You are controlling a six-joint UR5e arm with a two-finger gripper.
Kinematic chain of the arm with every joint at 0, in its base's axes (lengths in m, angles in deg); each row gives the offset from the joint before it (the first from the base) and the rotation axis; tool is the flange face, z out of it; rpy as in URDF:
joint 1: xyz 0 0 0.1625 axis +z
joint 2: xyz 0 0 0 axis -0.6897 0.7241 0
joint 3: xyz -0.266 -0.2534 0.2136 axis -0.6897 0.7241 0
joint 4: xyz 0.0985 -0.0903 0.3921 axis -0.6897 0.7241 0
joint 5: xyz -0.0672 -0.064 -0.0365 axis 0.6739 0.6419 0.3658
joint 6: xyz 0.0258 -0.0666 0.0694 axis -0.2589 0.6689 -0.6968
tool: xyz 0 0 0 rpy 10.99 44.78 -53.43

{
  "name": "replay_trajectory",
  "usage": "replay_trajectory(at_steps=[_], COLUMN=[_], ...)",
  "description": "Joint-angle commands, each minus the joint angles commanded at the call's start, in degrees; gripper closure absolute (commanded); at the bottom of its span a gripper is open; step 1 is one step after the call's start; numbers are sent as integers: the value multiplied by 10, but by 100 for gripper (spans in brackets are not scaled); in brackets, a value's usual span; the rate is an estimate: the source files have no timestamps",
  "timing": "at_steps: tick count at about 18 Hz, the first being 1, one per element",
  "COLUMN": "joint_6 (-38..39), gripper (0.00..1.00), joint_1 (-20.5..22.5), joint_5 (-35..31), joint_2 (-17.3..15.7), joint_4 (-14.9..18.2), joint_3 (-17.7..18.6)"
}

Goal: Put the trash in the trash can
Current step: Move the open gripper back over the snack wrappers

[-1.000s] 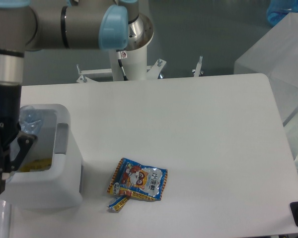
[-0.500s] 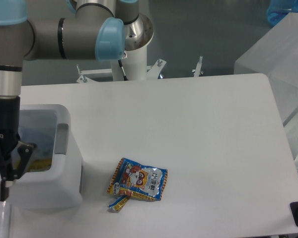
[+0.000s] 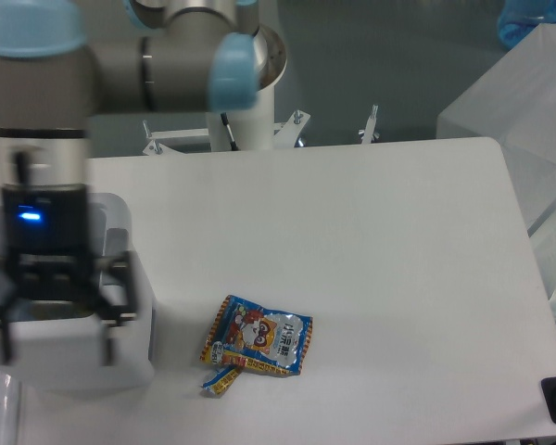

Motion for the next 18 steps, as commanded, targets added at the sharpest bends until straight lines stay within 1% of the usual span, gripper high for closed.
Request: replay_trajectory(at_steps=[3,8,11,14,15,16,18], joint_6=[0,-3,-6,-13,-22,-33,-77], gripper=[0,0,0,0,0,0,0], joint_1=[51,103,120,121,121,121,121], joint_5=[2,9,6,-3,-7,-11,-11], joint_2=[0,3,7,9,9,7,6], joint_4=[1,1,2,2,3,2,2], joint_3=[27,89,119,146,159,183,213])
